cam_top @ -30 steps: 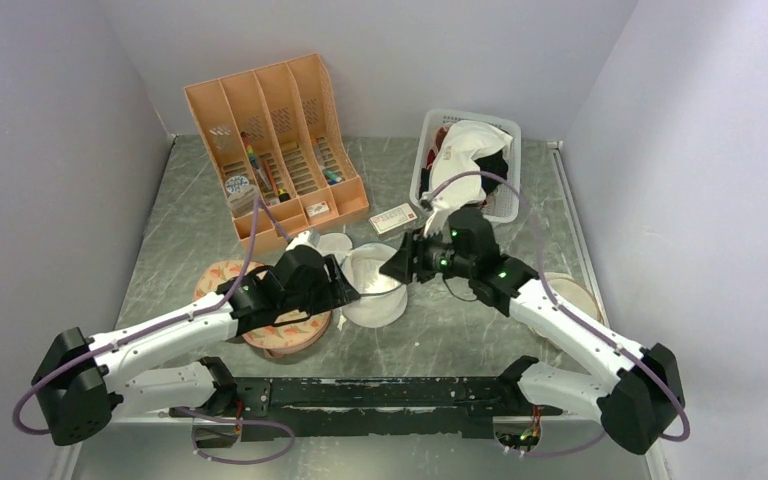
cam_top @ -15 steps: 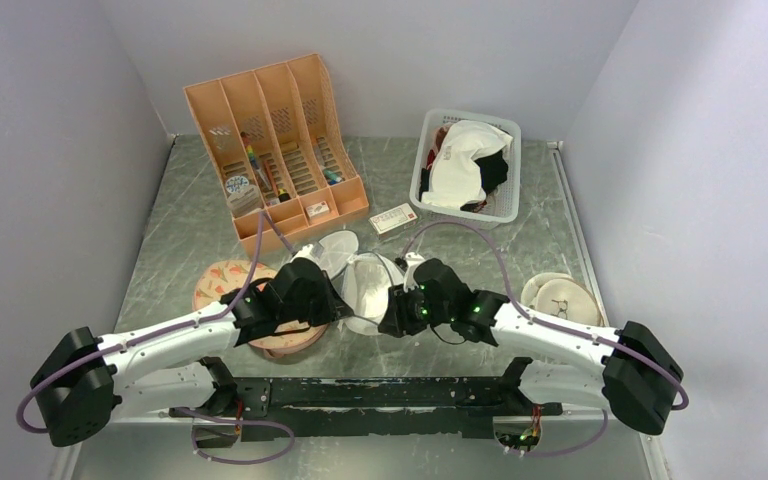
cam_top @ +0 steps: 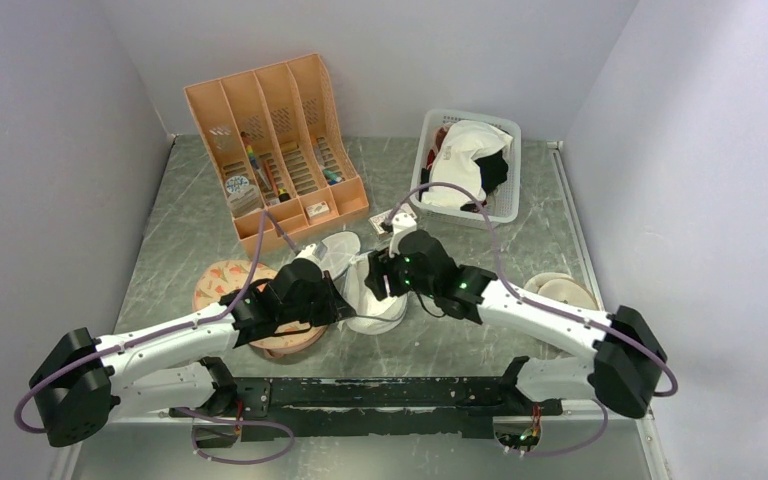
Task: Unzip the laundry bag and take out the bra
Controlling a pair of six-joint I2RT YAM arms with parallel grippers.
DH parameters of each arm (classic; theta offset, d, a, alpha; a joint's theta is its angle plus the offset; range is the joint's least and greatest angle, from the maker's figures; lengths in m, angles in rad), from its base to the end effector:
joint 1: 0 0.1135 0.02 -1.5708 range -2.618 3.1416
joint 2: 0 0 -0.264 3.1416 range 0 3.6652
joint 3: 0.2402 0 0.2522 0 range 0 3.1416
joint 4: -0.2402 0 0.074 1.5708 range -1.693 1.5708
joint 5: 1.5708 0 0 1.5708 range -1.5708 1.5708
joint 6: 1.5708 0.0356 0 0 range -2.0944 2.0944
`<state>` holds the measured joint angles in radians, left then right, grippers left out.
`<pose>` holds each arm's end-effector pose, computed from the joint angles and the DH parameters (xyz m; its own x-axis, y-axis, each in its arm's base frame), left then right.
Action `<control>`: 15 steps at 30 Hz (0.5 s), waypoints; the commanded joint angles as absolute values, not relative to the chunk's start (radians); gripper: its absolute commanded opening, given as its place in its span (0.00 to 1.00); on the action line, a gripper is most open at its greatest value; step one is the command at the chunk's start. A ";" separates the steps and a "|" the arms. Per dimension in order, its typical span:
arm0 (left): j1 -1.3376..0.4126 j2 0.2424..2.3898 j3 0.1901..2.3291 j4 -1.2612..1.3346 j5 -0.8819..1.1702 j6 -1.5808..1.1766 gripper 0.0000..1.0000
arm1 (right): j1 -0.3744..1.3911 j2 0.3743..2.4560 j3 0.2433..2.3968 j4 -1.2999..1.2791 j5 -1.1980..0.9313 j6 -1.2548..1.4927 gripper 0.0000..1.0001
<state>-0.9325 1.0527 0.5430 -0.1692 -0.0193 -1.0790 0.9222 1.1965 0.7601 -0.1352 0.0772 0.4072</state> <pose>0.1302 -0.1744 0.2069 -0.8766 -0.2976 -0.3782 0.0452 0.7315 -0.6803 0.1610 0.2079 0.2508 -0.5992 -0.1369 -0.7888 -0.5642 0.7712 0.2948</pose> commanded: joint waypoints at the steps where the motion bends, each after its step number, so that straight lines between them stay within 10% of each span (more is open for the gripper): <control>1: -0.941 1.034 0.571 -0.163 -0.016 -1.055 0.07 | 0.926 1.300 0.806 -0.100 0.200 0.295 0.63; 15: -0.943 1.033 0.563 -0.140 -0.001 -1.051 0.07 | 0.925 1.511 0.921 -0.201 0.336 0.271 0.65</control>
